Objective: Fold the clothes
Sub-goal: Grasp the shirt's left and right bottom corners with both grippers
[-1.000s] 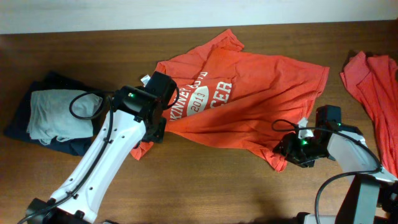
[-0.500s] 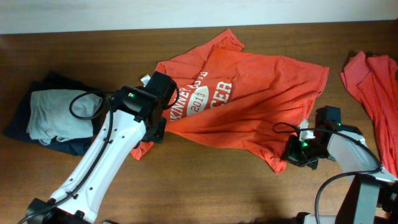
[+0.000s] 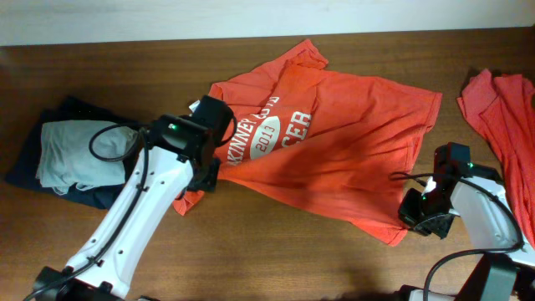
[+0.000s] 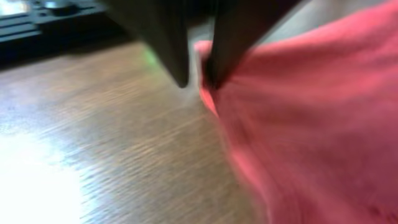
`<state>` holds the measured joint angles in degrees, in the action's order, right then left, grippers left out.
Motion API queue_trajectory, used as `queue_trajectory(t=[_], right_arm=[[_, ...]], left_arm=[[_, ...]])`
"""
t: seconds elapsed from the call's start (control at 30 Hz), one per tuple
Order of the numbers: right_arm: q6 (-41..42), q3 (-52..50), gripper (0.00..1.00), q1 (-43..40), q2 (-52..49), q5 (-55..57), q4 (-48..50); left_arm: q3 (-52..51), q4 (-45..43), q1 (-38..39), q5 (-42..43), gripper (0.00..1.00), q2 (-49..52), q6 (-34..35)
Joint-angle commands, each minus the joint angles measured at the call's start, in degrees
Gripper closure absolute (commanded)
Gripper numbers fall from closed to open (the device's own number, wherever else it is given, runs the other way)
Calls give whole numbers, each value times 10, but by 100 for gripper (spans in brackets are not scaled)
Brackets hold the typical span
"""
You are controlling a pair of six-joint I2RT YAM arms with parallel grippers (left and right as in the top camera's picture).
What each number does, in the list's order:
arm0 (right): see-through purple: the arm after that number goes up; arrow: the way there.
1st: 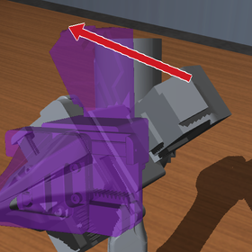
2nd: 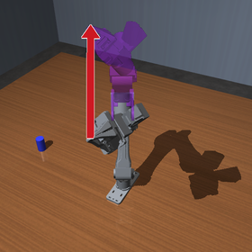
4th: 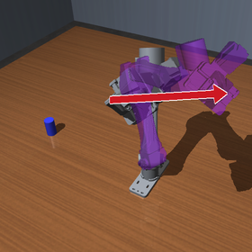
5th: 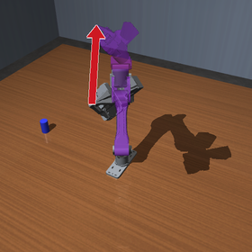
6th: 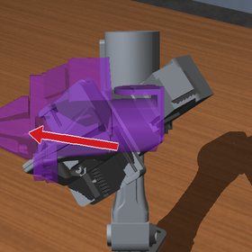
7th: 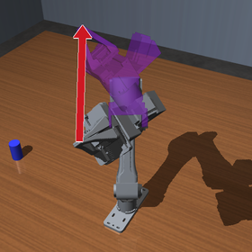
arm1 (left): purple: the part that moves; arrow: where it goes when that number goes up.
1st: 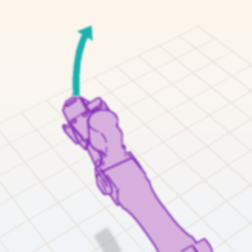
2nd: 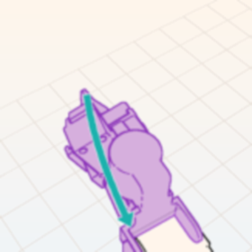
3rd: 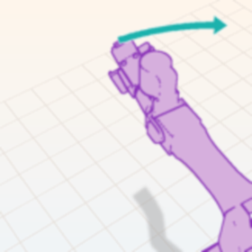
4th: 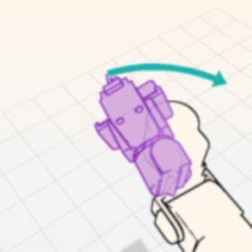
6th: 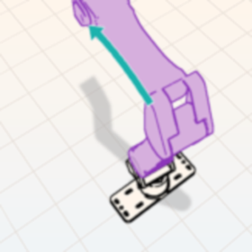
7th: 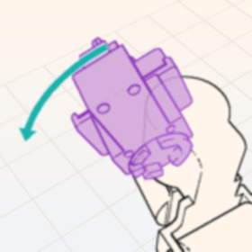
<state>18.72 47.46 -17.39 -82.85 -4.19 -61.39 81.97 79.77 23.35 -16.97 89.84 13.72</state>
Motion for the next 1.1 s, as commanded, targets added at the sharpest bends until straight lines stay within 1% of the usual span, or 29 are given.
queue_trajectory(t=[0.0, 0.03, 0.07, 0.1, 0.23, 0.3, 0.43, 0.5, 0.63, 0.7, 0.87, 0.93, 1.07], right_arm=[[5, 8, 66, -3, 10, 18, -10], [4, 8, 60, -3, 10, 15, -13], [4, 8, 49, -3, 10, 7, -15], [-12, 8, 41, -3, 10, -21, -16], [-83, 8, 37, -2, 10, -120, -15], [-91, 7, 35, -2, 10, -146, -20], [-84, 5, 35, -2, 8, -177, -41], [-64, -6, 35, -2, 7, -180, -45], [-44, -40, 37, 5, 7, -186, -19], [-45, -61, 37, 9, 7, -184, 10], [-45, -106, 46, 9, 7, -184, 85], [-45, -123, 54, 9, 7, -186, 106], [-45, -141, 56, 9, 7, -188, 124]], left_arm=[[2, 3, -14, -12, 99, -2, -2], [2, 3, -15, -13, 99, -2, -2], [2, 3, -15, -13, 99, -2, -2], [2, 2, -15, -13, 99, -2, -2], [2, 0, -15, -13, 99, -2, -2], [2, -2, -15, -13, 99, -2, 0], [2, -5, -15, -13, 99, -2, 0], [2, -8, -14, -12, 99, -2, 0], [2, -13, -14, -12, 99, -2, 0], [2, -13, -14, -12, 99, -2, 0], [2, -13, -14, -8, 99, -2, 0], [2, -13, -14, -8, 99, -2, 0], [2, -13, -14, -8, 99, -2, 0]])
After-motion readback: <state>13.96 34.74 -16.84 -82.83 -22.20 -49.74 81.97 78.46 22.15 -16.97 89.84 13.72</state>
